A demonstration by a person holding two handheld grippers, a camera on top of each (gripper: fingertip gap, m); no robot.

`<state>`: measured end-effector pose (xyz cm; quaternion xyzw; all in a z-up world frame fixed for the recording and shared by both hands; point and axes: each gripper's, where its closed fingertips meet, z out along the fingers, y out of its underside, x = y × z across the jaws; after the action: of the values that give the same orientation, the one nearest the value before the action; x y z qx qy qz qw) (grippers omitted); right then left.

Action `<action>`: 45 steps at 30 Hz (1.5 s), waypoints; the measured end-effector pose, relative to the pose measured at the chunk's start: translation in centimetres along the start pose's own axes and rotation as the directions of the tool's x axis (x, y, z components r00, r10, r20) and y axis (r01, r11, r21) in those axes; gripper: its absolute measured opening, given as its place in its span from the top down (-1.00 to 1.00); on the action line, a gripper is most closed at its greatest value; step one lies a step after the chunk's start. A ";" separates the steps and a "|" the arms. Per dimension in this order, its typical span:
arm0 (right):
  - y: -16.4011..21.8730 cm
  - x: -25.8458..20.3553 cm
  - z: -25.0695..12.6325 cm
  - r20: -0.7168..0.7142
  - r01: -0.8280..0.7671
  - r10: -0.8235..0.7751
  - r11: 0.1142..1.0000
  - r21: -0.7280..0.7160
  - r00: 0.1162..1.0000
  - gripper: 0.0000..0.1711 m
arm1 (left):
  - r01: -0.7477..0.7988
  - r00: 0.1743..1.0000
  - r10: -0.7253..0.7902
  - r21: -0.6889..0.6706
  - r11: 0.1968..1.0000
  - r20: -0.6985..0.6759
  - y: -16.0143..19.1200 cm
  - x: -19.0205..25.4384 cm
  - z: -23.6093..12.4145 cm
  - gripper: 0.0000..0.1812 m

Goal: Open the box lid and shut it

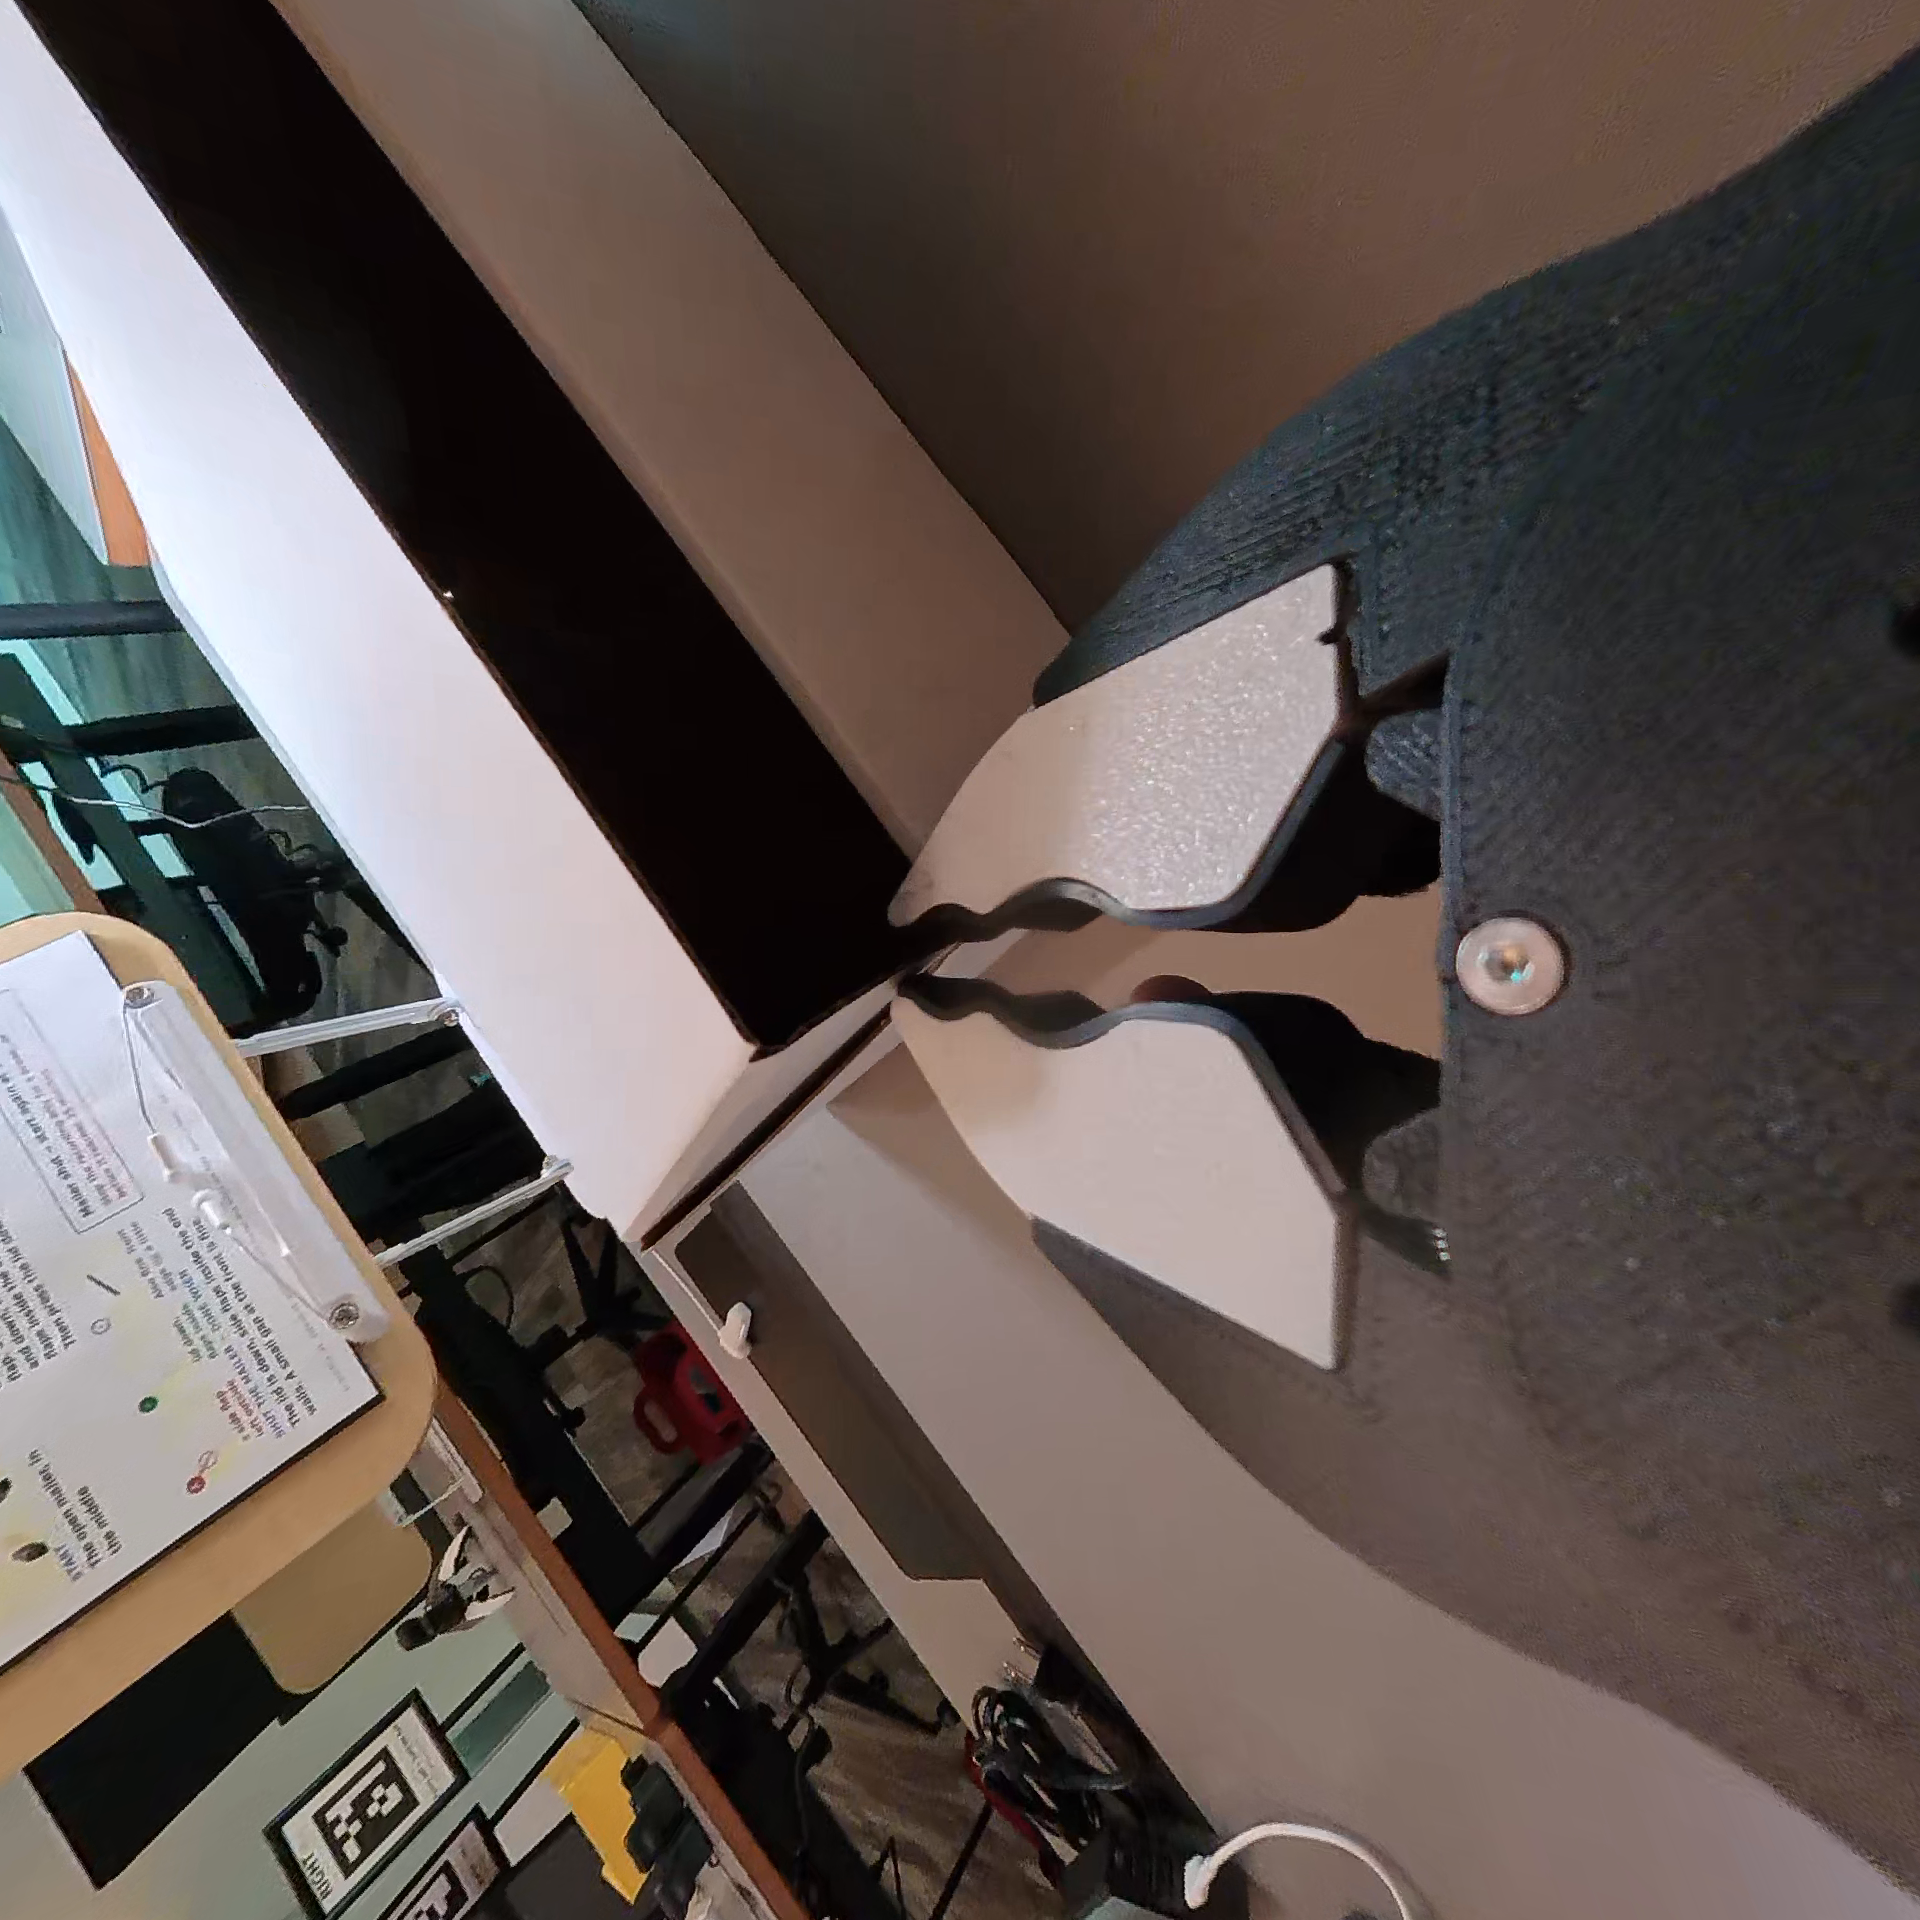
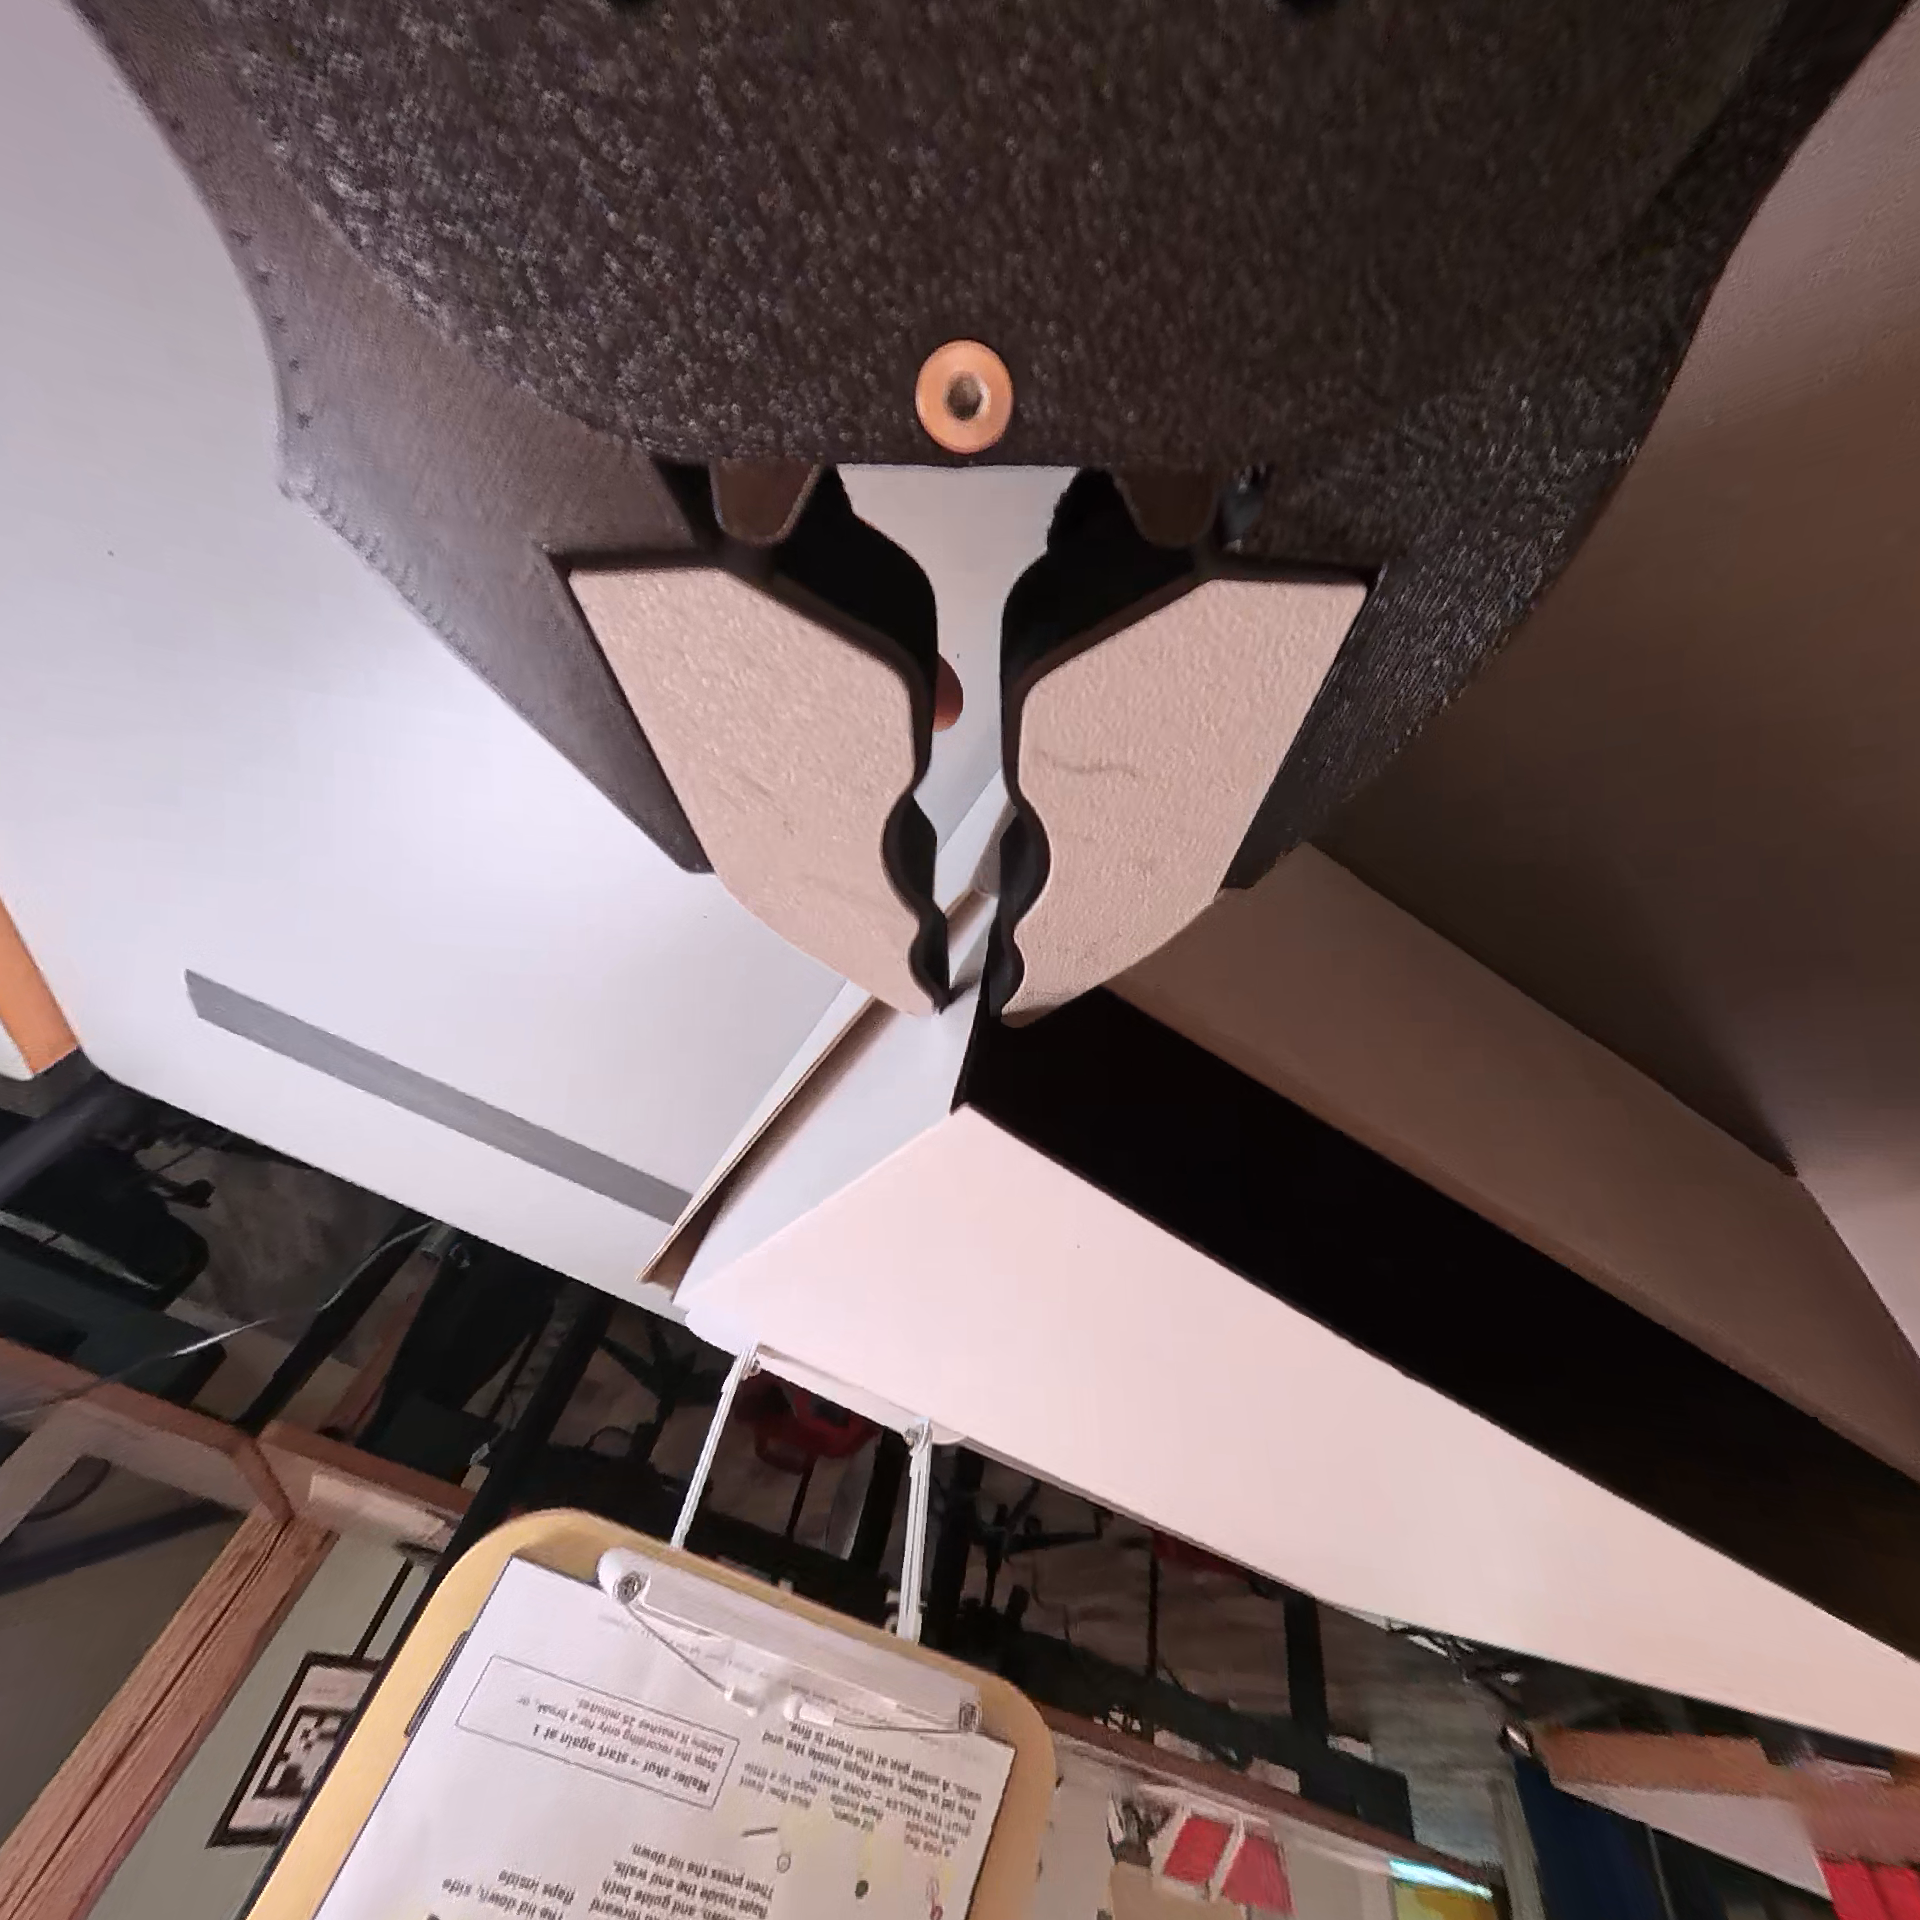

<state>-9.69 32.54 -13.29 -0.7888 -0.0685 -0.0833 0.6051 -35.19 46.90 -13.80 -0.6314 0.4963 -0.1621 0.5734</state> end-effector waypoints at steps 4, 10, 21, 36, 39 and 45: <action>0.2 -0.3 -0.2 0.024 -0.021 0.021 1.000 0.001 1.000 0.91 | 0.036 0.999 -0.035 0.011 0.999 -0.034 0.0 0.1 -0.2 0.91; -2.0 0.3 -2.1 0.081 -0.020 0.017 0.999 0.035 0.997 0.70 | 0.088 0.992 -0.080 0.092 0.992 -0.093 -2.0 -0.8 -2.5 0.69; -8.6 0.7 -0.6 0.145 0.406 -0.397 0.913 -0.043 0.907 0.46 | -0.067 0.984 0.092 0.159 0.985 -0.156 -10.0 -4.5 -1.7 0.56; -11.1 1.0 -1.7 0.414 0.031 -0.080 0.992 0.123 0.907 0.61 | -0.265 0.959 0.273 0.101 0.959 -0.074 -9.0 -3.7 0.1 0.87; -9.7 6.7 0.7 0.320 -0.088 0.063 0.994 0.062 0.945 0.66 | -0.206 0.963 0.231 0.168 0.964 -0.141 -10.5 -3.2 -0.2 0.82; -3.3 9.9 5.0 0.359 -0.170 0.202 0.978 -0.119 0.911 0.48 | 0.179 0.903 -0.036 0.298 0.938 -0.428 -13.0 -4.2 -3.4 0.55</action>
<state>-0.47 38.30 -9.30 -0.8184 -0.1017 0.1215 0.5524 -34.05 46.44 0.20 -0.5042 0.5366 -0.4053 0.5419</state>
